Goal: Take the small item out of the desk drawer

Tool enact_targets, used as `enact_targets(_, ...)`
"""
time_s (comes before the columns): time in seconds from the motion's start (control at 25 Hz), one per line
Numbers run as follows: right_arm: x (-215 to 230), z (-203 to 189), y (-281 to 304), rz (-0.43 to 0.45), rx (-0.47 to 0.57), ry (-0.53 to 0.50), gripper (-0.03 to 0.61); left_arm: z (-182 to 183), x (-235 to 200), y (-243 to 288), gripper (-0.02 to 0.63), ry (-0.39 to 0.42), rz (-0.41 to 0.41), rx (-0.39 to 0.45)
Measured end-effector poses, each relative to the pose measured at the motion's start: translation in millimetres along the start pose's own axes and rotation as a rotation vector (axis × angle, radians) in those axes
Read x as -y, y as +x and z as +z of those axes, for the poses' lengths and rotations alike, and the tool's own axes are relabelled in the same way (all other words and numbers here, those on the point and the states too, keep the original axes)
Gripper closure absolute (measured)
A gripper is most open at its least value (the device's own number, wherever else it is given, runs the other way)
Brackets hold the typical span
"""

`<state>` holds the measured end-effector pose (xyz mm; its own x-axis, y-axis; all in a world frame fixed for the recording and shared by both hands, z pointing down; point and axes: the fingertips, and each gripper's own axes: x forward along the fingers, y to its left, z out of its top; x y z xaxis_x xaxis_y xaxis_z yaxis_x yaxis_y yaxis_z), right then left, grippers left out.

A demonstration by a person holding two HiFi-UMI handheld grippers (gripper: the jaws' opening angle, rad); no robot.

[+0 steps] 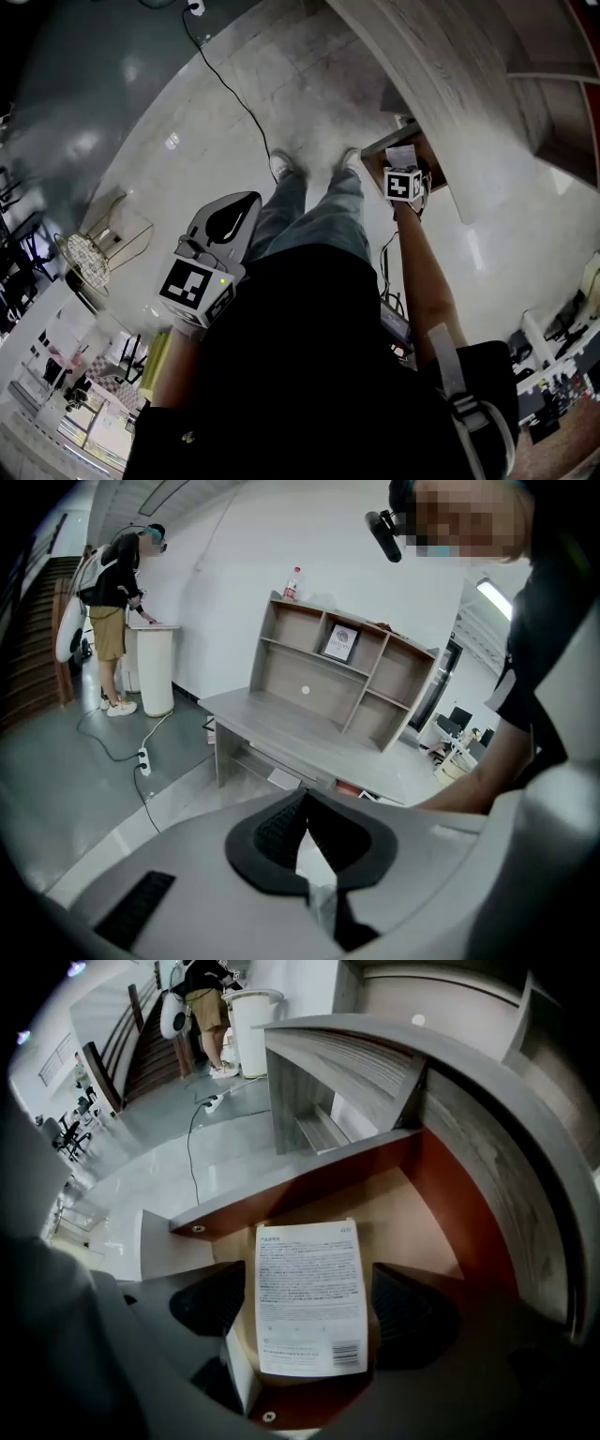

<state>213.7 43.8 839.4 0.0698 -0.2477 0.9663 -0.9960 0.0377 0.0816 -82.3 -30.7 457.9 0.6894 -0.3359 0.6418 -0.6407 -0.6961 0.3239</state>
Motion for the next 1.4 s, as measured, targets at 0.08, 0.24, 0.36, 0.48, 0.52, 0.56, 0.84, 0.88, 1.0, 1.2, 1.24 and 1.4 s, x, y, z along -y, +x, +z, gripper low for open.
enact_targets(0.08, 4.5, -6.1, 10.8, -0.015, -0.019, 0.002, 0.181, -1.2, -1.7, 0.7, 0.606, -0.003, 0.004, 0.0)
enact_targets(0.24, 5.4, -12.5, 18.9, -0.035, -0.047, -0.012, 0.181, -4.5, -2.9, -3.3, 0.606, -0.004, 0.012, -0.002)
enact_targets(0.36, 5.7, -15.0, 22.5, -0.049, -0.053, -0.013, 0.178, -6.7, -3.1, -6.0, 0.606, -0.004, 0.018, -0.004)
enact_targets(0.48, 6.4, -14.5, 21.9, -0.064, -0.048, -0.017, 0.176, -8.9, -3.9, -7.0, 0.606, -0.012, 0.022, -0.001)
enact_targets(0.52, 5.7, -14.3, 22.7, -0.061, -0.046, -0.017, 0.176, -9.5, -3.8, -7.1, 0.606, -0.014, 0.022, -0.002)
enact_targets(0.56, 5.0, -14.3, 23.7, -0.057, -0.047, -0.017, 0.176, -9.9, -3.4, -6.8, 0.606, -0.015, 0.021, -0.003)
enact_targets(0.84, 5.1, -14.3, 18.3, -0.089, -0.095, -0.054, 0.175, -8.4, 0.0, -6.7, 0.606, -0.017, 0.012, 0.007)
enact_targets(0.88, 4.3, -14.1, 16.5, -0.093, -0.098, -0.071, 0.175, -7.6, 0.2, -6.8, 0.606, -0.018, 0.011, 0.014)
enact_targets(1.0, 0.5, -11.1, 7.2, -0.095, -0.104, -0.116, 0.175, -3.5, 0.1, -6.7, 0.606, -0.019, 0.005, 0.036)
enact_targets(1.2, -2.7, -3.5, -18.9, -0.094, -0.109, -0.15, 0.176, 6.1, 0.5, -9.3, 0.606, -0.031, -0.011, 0.084)
enact_targets(1.24, -4.2, -1.8, -24.4, -0.09, -0.106, -0.151, 0.176, 8.2, 0.3, -10.1, 0.606, -0.038, -0.013, 0.095)
enact_targets(1.4, -11.1, 9.0, -41.5, -0.079, -0.092, -0.169, 0.176, 12.6, -4.4, -9.8, 0.606, -0.066, -0.018, 0.136)
